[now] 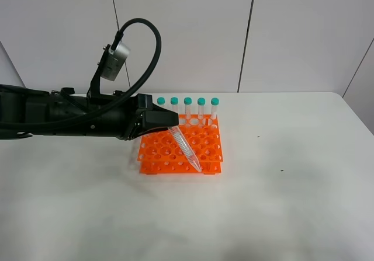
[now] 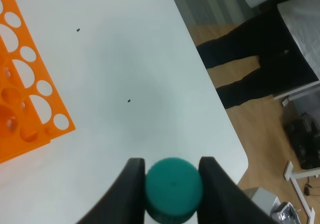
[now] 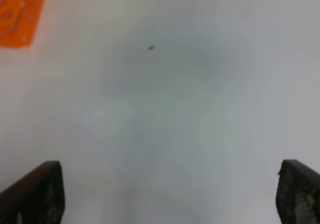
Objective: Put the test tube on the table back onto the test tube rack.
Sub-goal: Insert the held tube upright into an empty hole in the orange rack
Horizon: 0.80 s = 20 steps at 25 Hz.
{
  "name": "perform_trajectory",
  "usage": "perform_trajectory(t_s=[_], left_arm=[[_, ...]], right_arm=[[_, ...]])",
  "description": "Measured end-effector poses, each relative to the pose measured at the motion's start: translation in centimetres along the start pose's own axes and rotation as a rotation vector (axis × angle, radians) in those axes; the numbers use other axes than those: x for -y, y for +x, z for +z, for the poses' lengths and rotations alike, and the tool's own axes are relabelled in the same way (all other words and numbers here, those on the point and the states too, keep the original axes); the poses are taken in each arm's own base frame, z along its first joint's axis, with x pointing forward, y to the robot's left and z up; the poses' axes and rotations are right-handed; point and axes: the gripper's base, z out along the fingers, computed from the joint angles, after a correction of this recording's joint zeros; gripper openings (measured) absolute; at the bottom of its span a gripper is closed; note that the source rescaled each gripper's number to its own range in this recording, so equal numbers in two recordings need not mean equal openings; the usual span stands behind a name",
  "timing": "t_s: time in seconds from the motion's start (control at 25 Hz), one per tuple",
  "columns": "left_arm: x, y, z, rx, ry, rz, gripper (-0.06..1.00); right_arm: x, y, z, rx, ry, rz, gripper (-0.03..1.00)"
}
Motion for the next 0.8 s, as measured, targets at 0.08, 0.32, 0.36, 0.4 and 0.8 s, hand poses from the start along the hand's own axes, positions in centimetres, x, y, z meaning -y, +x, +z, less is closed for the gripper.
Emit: perform_trajectory(t_s=[0.08,0.32,0.36,0.4,0.8], left_arm=[[0.0,0.0,0.0,0.000,0.000,0.000,0.00],[0.1,0.0,-0.1,0.002,0.002,-0.023,0.00],[0.2,-0.1,-0.2,0.007,0.004,-0.023,0.00],[0.5,-0.2,-0.4,0.013,0.008,-0.022,0.00],[5.3,-1.1,-4.5,0.116,0.089,0.070,0.00]], right_arm=[[0.0,0.6,-0.9,0.069,0.007,0.001,0.92],[-0.3,2.3,-3.2,0.256,0.009,-0.007,0.92],[-0.3,2.4,-3.3,0.260,0.006,-0.006,0.92],[-0.3,2.4,-3.3,0.260,0.003,-0.005,0.92],[-0.3,2.3,-3.2,0.256,-0.001,-0.003,0.92]])
